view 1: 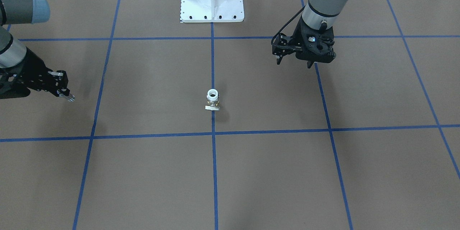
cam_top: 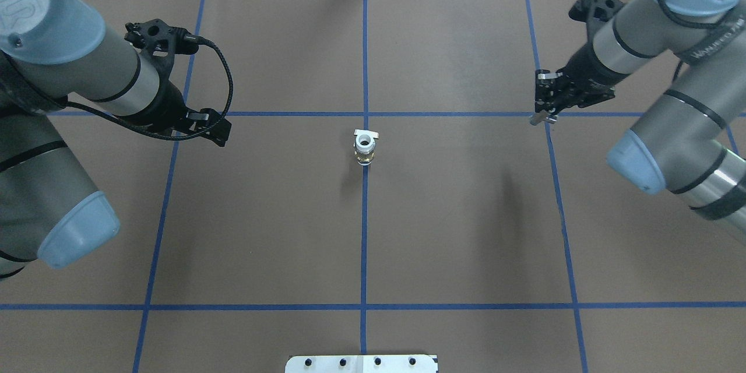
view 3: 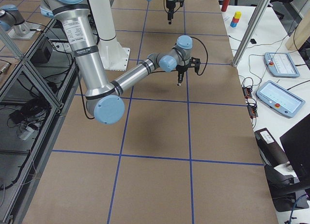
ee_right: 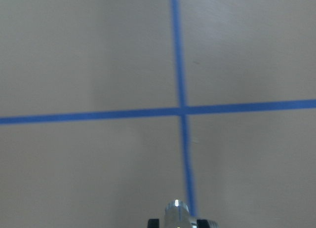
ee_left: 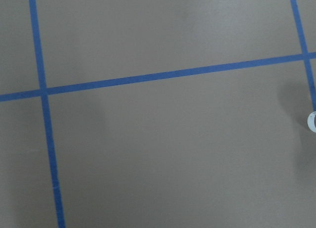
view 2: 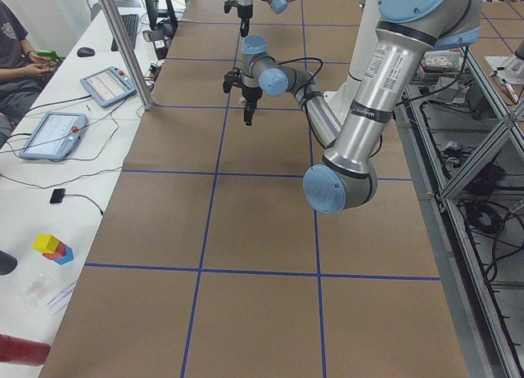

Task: Assemble PPR valve and pipe with both arms
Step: 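Carry the chrome elbow with the right gripper above the standing valve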

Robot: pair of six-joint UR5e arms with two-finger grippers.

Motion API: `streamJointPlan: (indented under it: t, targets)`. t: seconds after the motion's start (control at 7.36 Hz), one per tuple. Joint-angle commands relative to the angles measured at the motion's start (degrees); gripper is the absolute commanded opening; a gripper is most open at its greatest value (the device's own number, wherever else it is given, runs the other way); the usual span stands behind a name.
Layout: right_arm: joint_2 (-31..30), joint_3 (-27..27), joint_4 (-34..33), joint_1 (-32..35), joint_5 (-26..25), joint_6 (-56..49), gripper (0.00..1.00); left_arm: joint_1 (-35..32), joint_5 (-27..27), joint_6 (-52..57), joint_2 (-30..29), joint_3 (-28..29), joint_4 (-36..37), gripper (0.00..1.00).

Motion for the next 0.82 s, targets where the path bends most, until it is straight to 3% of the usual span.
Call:
streamJointPlan:
  t: [0.0, 0.27, 0.68]
  targets:
    - [11.8, -2.3, -5.1, -7.0, -5.3, 11.5, 0.00, -2.2, 0.0, 5.1, 3.0, -0.6, -0.2, 0.99]
    - [21.0, -8.7, -5.2, -11.1, -7.6, 18.6, 0.00, -3.8, -0.7, 8.3, 5.6, -1.8, -0.3, 0.99]
    - [25.5, -11.5, -8.1, -16.3, -12.5, 20.2, 0.00, -5.3, -2.0, 10.6, 7.2, -2.3, -0.3, 0.99]
